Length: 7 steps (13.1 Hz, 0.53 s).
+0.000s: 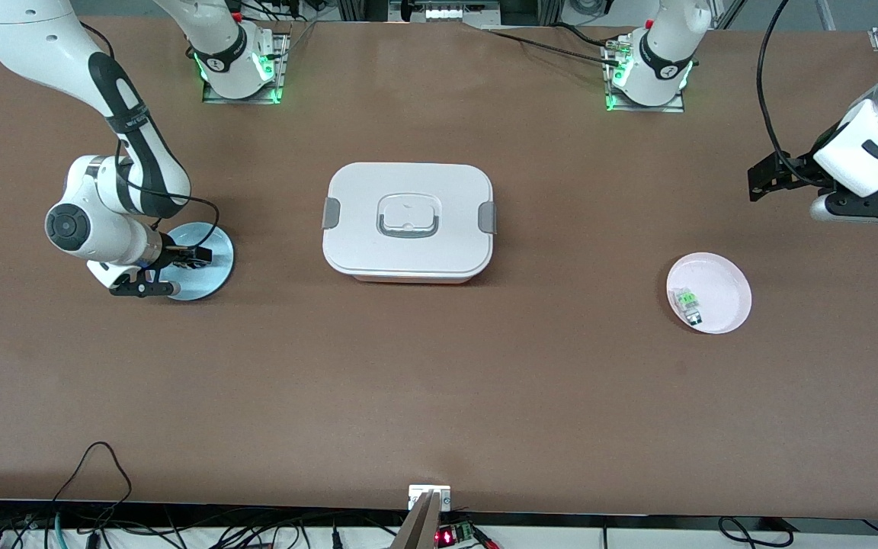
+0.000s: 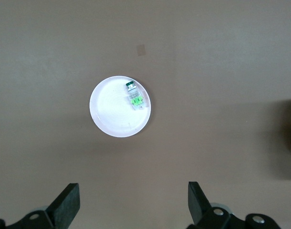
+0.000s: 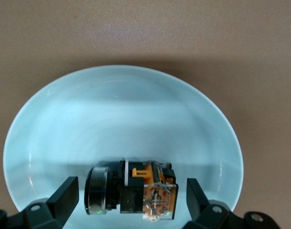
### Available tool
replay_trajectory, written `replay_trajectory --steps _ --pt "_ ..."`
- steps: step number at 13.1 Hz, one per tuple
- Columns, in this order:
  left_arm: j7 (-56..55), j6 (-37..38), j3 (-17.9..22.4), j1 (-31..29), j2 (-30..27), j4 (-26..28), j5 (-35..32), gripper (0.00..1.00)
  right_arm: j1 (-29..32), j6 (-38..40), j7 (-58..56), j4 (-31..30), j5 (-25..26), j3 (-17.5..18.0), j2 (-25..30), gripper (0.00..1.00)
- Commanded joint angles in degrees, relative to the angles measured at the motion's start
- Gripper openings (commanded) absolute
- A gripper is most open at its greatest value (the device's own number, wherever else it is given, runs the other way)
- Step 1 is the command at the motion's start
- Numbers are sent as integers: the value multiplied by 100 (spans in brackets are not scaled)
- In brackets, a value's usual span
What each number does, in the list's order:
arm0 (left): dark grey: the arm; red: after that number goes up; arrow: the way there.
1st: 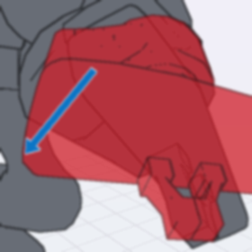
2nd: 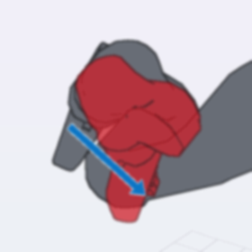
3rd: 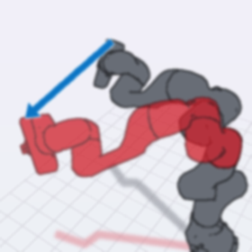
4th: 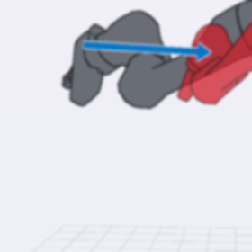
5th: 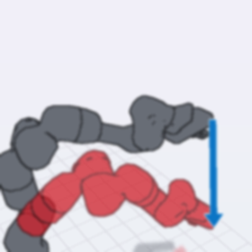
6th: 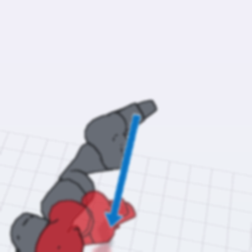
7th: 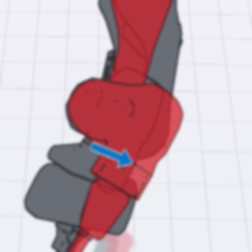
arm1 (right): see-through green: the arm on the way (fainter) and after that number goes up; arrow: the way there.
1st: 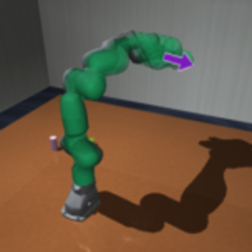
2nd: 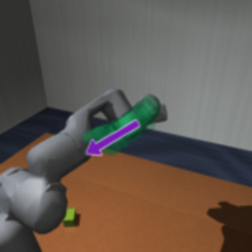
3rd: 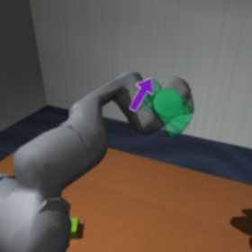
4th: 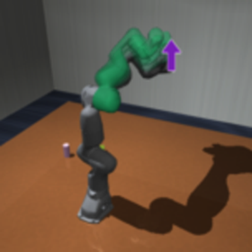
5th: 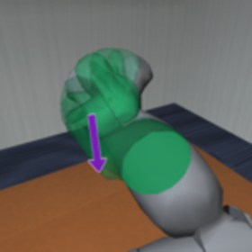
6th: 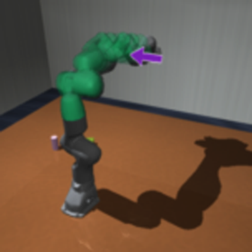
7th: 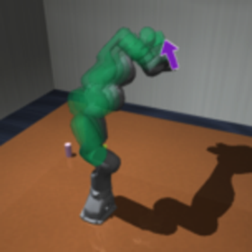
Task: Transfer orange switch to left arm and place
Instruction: 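Lower the right gripper and close it on the orange switch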
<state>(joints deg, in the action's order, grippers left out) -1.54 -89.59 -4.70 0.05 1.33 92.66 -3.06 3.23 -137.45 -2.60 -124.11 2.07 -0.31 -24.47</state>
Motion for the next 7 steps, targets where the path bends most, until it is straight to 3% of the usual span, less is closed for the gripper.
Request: replay_trajectory --steps 1,5,7 --pt "75 144 -4 -22 60 -170 130 100 38 -133 -83 -183 4 4 109 100" --pt "83 144 -4 -22 69 -170 130 100 38 -125 -83 -183 13 -4 118 97" --pt "75 144 -4 -22 69 -170 130 100 38 -125 -83 -175 4 -4 118 78"
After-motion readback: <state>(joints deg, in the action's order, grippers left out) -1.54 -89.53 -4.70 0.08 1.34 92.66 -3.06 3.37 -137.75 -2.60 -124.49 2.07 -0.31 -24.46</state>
